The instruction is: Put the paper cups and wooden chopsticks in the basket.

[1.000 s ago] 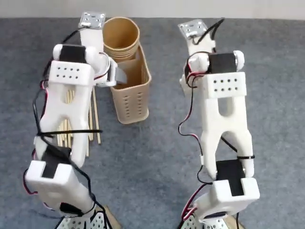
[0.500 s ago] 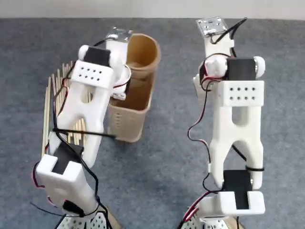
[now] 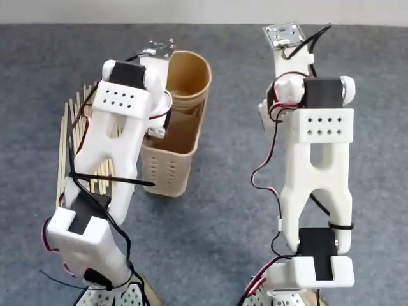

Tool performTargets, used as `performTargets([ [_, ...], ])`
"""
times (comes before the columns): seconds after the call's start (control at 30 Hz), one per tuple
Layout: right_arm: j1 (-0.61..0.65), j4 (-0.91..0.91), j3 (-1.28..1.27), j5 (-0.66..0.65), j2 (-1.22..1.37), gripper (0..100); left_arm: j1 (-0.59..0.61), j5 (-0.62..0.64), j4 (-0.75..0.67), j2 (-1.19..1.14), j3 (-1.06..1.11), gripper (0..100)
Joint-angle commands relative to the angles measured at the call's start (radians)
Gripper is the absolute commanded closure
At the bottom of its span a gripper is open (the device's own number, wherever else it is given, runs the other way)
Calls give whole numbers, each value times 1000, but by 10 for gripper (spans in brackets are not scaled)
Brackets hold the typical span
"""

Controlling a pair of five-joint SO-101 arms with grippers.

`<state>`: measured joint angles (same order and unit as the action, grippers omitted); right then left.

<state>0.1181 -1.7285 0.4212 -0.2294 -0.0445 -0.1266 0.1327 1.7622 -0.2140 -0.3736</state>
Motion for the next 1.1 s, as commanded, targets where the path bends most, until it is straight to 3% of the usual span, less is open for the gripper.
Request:
performTargets([
  [0.0,-7,-4,2,-12,-45,910,-7,9,11,35,-12,826],
  [0.4,-8,104,-171,-12,-53,910,48,5,15,50,-140,822],
  [0.77,-7,105,-179,-12,-53,910,67,3,14,369,30,822],
  [0.93,-36,94,-176,3,-97,910,193,2,12,547,38,822],
  [1.07,-67,96,-157,40,-331,910,369,2,3,687,28,822],
])
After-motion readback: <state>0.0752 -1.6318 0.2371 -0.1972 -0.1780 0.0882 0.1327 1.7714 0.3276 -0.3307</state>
